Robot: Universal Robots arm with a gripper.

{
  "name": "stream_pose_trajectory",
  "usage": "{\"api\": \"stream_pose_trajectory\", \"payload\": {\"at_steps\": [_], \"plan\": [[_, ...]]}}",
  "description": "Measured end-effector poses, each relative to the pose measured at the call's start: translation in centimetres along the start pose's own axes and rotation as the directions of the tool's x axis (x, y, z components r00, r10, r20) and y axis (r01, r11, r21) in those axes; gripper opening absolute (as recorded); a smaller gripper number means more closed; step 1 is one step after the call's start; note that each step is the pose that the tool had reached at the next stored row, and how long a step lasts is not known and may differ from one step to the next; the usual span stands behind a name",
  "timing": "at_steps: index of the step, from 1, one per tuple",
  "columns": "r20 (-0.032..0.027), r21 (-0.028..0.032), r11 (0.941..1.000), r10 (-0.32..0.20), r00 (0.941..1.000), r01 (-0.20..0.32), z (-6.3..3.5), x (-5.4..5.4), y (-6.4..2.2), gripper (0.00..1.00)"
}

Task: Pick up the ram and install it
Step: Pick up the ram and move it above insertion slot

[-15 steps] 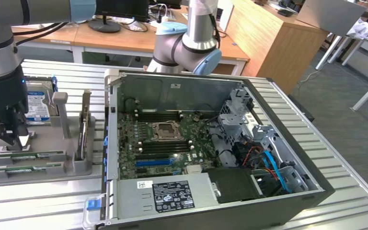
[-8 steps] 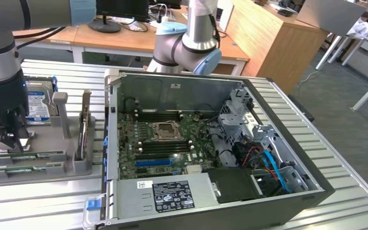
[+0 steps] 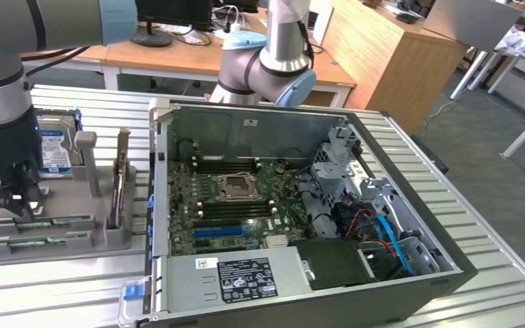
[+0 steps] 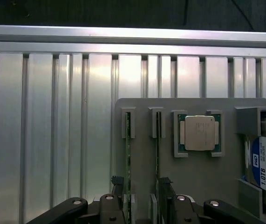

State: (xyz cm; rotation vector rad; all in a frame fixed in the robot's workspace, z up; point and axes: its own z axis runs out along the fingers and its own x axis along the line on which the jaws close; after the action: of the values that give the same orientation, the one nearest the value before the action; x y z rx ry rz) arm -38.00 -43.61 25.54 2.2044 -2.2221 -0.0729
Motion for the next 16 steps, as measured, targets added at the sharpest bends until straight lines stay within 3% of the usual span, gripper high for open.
{"api": "stream_pose_trajectory", "payload": {"at_steps": [16], "plan": [[0.0003, 0.0008, 1.0, 0.0, 1.0, 0.0, 0.7, 0.63, -0.03, 0.43]]}}
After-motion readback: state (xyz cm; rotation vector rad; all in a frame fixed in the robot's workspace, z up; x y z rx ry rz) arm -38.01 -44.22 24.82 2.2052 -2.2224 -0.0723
